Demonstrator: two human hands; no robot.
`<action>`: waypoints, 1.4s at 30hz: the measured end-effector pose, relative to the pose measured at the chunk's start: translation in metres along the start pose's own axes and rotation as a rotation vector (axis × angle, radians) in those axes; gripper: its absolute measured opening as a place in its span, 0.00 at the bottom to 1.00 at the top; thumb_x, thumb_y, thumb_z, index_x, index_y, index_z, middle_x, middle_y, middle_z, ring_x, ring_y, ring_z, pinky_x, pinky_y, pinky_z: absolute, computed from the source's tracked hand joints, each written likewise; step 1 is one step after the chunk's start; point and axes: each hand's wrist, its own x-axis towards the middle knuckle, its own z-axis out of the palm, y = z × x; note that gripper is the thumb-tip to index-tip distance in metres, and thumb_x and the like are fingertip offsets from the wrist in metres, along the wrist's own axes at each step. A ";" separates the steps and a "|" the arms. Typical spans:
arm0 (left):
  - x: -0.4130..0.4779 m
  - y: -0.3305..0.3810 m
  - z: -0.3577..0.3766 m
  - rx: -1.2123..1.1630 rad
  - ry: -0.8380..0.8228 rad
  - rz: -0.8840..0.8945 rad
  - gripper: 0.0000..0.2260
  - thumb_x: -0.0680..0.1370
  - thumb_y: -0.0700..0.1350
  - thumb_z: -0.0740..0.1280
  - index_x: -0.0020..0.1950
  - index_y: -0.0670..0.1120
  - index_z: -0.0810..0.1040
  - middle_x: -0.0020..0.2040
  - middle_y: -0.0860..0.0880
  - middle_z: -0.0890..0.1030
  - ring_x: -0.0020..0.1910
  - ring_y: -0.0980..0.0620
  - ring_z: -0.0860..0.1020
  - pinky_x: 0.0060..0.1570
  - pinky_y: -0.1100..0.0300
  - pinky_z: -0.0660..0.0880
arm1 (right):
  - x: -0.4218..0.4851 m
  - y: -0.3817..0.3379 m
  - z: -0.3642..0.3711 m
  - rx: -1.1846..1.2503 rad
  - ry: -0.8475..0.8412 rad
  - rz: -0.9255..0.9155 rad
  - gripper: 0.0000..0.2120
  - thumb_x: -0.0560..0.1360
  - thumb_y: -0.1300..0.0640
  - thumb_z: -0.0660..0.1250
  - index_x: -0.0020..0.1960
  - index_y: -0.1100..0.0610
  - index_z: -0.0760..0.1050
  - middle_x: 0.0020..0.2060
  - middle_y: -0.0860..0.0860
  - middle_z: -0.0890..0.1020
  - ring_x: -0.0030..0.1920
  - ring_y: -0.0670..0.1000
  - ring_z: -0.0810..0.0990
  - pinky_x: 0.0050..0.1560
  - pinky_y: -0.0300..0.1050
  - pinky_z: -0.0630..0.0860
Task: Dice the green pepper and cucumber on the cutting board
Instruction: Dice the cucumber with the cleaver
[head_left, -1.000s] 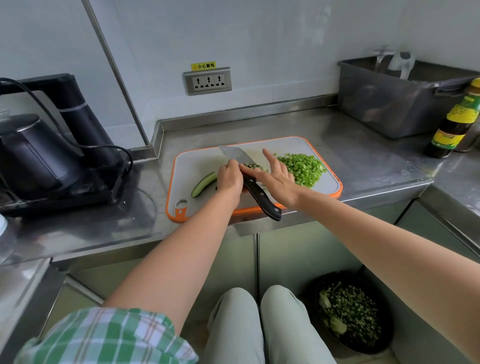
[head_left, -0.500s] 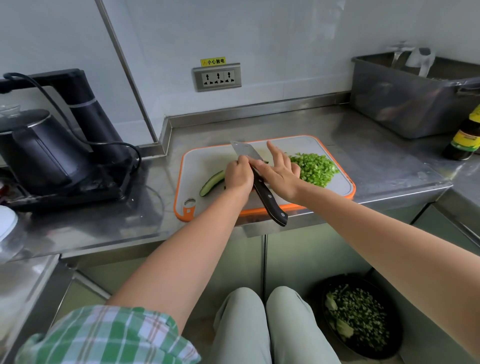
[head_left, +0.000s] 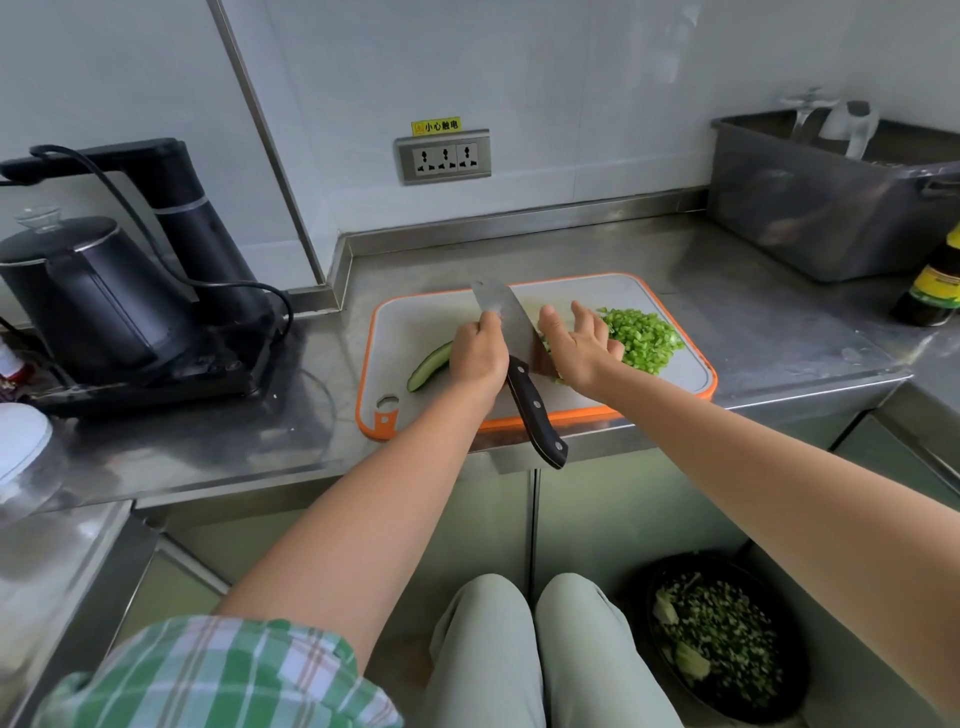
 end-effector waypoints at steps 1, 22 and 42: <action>0.000 -0.001 0.000 0.003 0.002 0.006 0.15 0.81 0.44 0.55 0.36 0.42 0.68 0.37 0.43 0.72 0.43 0.43 0.70 0.43 0.55 0.64 | -0.001 0.000 -0.001 0.046 0.021 0.035 0.28 0.81 0.39 0.42 0.78 0.48 0.55 0.78 0.50 0.45 0.77 0.56 0.41 0.74 0.53 0.41; 0.007 0.013 -0.017 0.043 -0.040 0.102 0.14 0.77 0.48 0.58 0.34 0.44 0.71 0.35 0.45 0.74 0.42 0.41 0.76 0.44 0.50 0.74 | -0.025 -0.031 -0.012 -0.259 -0.124 -0.294 0.23 0.75 0.55 0.65 0.69 0.57 0.67 0.54 0.58 0.79 0.48 0.57 0.78 0.45 0.46 0.74; 0.016 -0.052 -0.036 1.075 -0.006 0.618 0.12 0.79 0.49 0.64 0.60 0.51 0.80 0.55 0.46 0.79 0.57 0.43 0.70 0.53 0.53 0.66 | -0.016 -0.002 -0.006 -0.206 -0.024 -0.109 0.10 0.77 0.61 0.57 0.36 0.57 0.62 0.30 0.53 0.73 0.27 0.54 0.75 0.27 0.40 0.68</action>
